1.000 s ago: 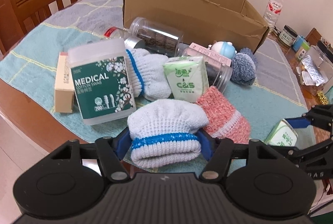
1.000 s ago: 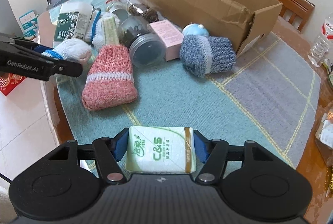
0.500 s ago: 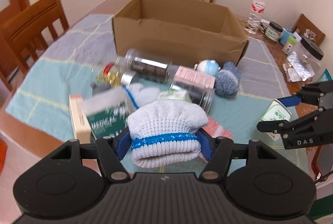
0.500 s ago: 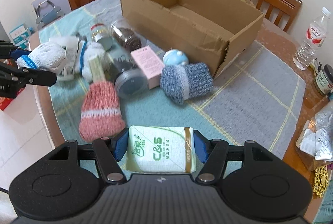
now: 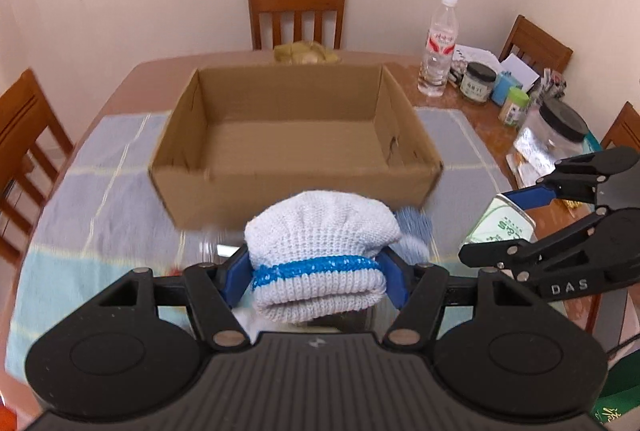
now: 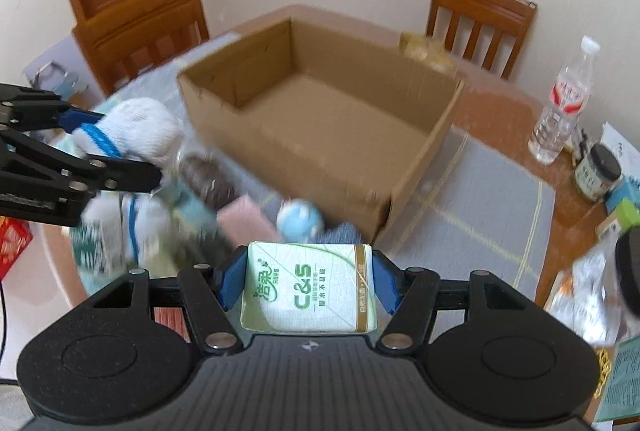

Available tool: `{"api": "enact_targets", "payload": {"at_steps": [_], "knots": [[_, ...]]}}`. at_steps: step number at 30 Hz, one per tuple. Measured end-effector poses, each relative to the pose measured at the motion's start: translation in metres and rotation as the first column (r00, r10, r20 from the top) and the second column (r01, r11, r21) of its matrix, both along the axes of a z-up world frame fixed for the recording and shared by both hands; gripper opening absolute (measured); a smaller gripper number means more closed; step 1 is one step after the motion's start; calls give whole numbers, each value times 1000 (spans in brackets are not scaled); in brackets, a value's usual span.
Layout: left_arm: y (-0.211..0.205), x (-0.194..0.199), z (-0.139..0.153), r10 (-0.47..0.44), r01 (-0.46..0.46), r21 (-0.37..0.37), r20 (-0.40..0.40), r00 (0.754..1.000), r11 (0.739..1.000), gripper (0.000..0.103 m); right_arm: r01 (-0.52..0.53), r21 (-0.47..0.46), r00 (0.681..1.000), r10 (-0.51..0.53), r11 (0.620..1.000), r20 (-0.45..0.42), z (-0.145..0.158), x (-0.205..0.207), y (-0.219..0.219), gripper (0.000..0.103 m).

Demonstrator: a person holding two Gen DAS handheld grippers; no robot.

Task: Organize objects
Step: 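Lift and carry the tissue pack with right tool while left tool carries the glove to the box, then open right tool over the box while left tool releases the glove inside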

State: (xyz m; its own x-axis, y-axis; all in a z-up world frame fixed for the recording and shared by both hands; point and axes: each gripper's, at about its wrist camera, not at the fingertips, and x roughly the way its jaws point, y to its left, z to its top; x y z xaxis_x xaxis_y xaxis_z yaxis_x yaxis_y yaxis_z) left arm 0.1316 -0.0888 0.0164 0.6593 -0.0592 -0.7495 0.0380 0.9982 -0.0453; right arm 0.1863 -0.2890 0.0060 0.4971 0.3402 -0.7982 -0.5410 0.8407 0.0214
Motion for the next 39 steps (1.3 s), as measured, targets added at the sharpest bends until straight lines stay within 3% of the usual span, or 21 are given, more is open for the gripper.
{"api": "enact_targets", "payload": {"at_steps": [7, 16, 18, 19, 20, 21, 29, 39], "knots": [[21, 58, 9, -20, 20, 9, 29, 999, 1000, 65, 25, 15, 998, -26, 1000, 61, 19, 38, 25, 68], [34, 120, 11, -46, 45, 20, 52, 998, 999, 66, 100, 36, 994, -101, 994, 47, 21, 87, 41, 70], [36, 131, 9, -42, 41, 22, 56, 998, 999, 76, 116, 32, 992, -118, 993, 42, 19, 92, 44, 88], [36, 134, 8, -40, 39, 30, 61, 997, 999, 90, 127, 36, 991, -128, 991, 48, 19, 93, 43, 93], [37, 136, 8, -34, 31, 41, 77, 996, 999, 98, 136, 42, 989, -139, 990, 59, 19, 93, 42, 100], [37, 136, 9, -23, 17, 57, 95, 995, 998, 98, 142, 45, 987, -145, 989, 64, 19, 92, 41, 101], [47, 136, 7, -13, 9, 47, 72, 997, 999, 99, 199, 26, 979, -200, 980, 41, 10, 86, 37, 101], [49, 104, 0, -7, 5, 55, 41, 999, 998, 101, 223, 22, 974, -224, 974, 19, 0, 49, 33, 103]]}}
